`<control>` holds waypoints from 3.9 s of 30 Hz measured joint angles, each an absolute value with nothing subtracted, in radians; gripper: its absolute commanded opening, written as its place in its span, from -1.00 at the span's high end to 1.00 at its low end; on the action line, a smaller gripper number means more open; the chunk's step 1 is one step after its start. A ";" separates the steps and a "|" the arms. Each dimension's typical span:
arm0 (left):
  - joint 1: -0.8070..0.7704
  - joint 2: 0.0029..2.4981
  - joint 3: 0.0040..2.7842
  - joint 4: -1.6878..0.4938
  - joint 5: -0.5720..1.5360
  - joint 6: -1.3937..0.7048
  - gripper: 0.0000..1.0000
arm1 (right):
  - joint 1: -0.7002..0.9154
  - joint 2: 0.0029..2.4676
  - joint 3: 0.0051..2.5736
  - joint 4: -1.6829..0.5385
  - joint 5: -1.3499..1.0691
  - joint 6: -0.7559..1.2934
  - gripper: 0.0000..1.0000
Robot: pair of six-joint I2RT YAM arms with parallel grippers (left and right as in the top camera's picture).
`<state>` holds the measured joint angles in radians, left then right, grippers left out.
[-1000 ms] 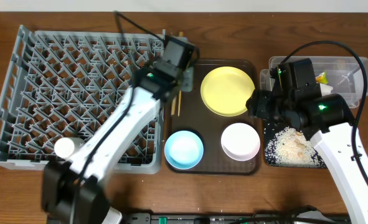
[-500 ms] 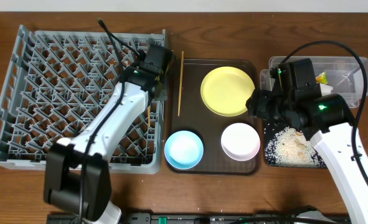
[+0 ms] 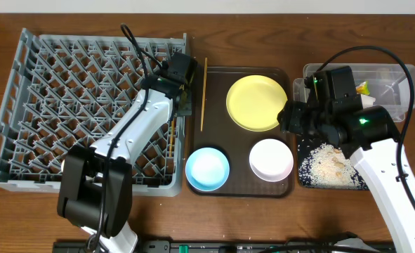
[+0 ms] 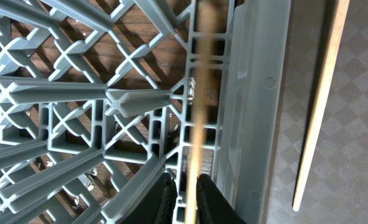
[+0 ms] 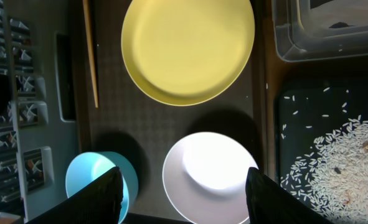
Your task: Sort waste into correct bins and load items into the dishwasher
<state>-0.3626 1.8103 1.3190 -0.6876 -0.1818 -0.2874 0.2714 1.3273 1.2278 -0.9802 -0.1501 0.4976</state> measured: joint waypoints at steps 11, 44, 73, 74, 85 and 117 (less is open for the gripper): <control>-0.363 1.730 1.351 -0.770 -0.141 -0.287 0.56 | 0.271 1.327 1.228 -0.979 -0.150 0.498 -0.24; -0.466 2.043 1.377 -0.242 -0.120 -0.194 0.09 | 0.271 1.337 1.161 -0.969 -0.150 0.498 -0.27; -0.474 2.100 1.380 -0.254 -0.091 -0.184 0.85 | 0.274 1.341 1.155 -0.959 -0.150 0.498 -0.19; -0.474 2.085 1.380 -0.273 -0.081 -0.186 0.84 | 0.274 1.341 1.155 -0.960 -0.150 0.498 -0.18; -0.467 1.567 1.386 -0.672 -0.069 -0.190 0.85 | 0.274 1.341 1.151 -0.960 -0.150 0.498 -0.19; -0.367 1.760 1.266 -0.702 -0.164 -0.191 0.66 | 0.274 1.341 1.151 -0.942 -0.150 0.498 -0.18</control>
